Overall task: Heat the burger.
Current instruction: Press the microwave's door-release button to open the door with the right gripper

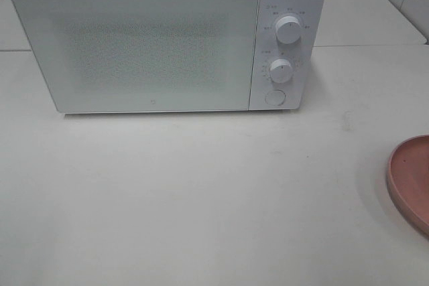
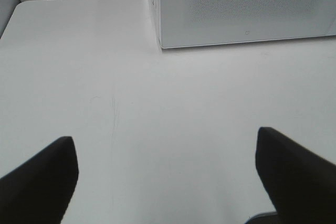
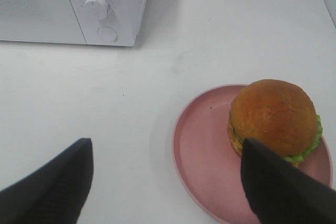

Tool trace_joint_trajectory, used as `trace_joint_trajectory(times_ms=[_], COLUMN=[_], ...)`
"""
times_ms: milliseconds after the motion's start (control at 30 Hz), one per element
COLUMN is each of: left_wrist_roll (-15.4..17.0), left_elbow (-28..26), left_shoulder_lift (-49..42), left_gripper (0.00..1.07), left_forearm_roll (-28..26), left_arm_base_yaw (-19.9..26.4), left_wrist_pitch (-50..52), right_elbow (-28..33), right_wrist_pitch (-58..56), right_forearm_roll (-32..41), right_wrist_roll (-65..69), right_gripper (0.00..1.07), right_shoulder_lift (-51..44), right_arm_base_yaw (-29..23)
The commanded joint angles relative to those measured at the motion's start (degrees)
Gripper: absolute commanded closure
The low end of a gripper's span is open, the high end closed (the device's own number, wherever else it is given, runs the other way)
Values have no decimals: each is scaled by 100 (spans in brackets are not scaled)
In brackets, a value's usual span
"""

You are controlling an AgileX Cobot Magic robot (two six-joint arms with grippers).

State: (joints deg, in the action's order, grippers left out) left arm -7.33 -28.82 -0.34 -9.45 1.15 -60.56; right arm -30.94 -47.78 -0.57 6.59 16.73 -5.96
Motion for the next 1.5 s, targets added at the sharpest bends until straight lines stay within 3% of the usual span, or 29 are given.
trace_joint_trajectory(times_ms=[33,467,1500], left_wrist_roll=[0,0,0], left_elbow=[17,17,17], left_shoulder_lift=[-138,-138,-138], left_gripper=[23,23,23], left_forearm_roll=[-46,-46,-46], left_arm_base_yaw=[6,6,6], left_wrist_pitch=[97,97,97], right_elbow=[-40,-40,-40], right_wrist_pitch=[235,1736,4715], right_forearm_roll=[11,11,11], right_wrist_roll=[-40,-40,-40], right_gripper=[32,32,32], right_shoulder_lift=[120,1730,4509], right_arm_base_yaw=[23,23,23])
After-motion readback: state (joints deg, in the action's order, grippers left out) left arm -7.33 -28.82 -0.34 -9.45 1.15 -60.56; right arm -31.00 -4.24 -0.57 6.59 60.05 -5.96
